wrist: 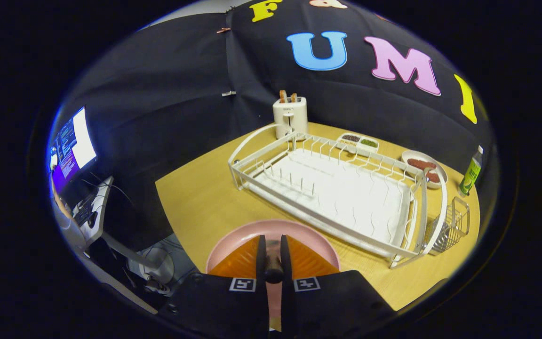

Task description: Take the plate from the dish rack, then take the spoon from the basket and place it into the plate.

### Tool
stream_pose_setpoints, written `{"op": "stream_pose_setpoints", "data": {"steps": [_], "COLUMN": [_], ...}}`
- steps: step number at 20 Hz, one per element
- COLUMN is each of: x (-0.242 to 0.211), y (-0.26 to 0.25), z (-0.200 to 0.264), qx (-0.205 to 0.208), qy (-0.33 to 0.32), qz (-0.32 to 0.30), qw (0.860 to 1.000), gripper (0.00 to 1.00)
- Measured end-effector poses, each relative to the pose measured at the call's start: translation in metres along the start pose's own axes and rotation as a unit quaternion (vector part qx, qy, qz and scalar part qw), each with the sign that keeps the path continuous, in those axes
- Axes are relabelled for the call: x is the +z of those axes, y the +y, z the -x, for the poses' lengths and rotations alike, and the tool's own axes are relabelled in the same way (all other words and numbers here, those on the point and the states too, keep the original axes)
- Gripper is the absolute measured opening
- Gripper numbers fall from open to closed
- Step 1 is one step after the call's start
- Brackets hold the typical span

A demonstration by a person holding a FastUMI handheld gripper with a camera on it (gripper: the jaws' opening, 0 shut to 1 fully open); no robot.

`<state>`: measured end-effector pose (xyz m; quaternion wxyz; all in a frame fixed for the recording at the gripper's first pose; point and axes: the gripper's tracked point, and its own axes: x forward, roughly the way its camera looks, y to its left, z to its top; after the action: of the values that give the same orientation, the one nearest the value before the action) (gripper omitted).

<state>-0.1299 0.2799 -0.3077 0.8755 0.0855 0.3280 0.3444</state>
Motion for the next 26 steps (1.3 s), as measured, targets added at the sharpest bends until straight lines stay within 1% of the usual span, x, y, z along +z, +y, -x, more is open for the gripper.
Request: {"op": "stream_pose_setpoints", "data": {"steps": [2, 5, 9, 13, 15, 16, 19, 21, 23, 25, 26], "x": [-0.024, -0.048, -0.063, -0.067, -0.063, -0.062, -0.055, -0.047, -0.035, -0.025, -0.024], "y": [-0.006, -0.018, -0.027, -0.025, -0.027, -0.027, -0.029, -0.027, -0.026, -0.026, -0.025], "z": [0.002, -0.002, -0.009, -0.008, -0.005, -0.003, 0.006, 0.01, 0.015, 0.02, 0.015], "qx": [0.007, -0.003, -0.011, -0.011, -0.01, -0.011, -0.013, -0.011, -0.013, -0.012, -0.013], "qy": [0.024, 0.05, 0.066, 0.079, 0.076, 0.074, 0.071, 0.064, 0.051, 0.041, 0.036], "qz": [-0.012, 0.001, 0.009, 0.009, 0.007, 0.008, 0.012, 0.01, 0.008, 0.008, 0.009], "qw": [1.0, 0.999, 0.998, 0.997, 0.997, 0.997, 0.997, 0.998, 0.999, 0.999, 0.999], "gripper": [0.14, 0.14, 0.15, 0.2, 0.25, 0.3, 0.31, 0.39, 0.5, 0.58, 0.64]}}
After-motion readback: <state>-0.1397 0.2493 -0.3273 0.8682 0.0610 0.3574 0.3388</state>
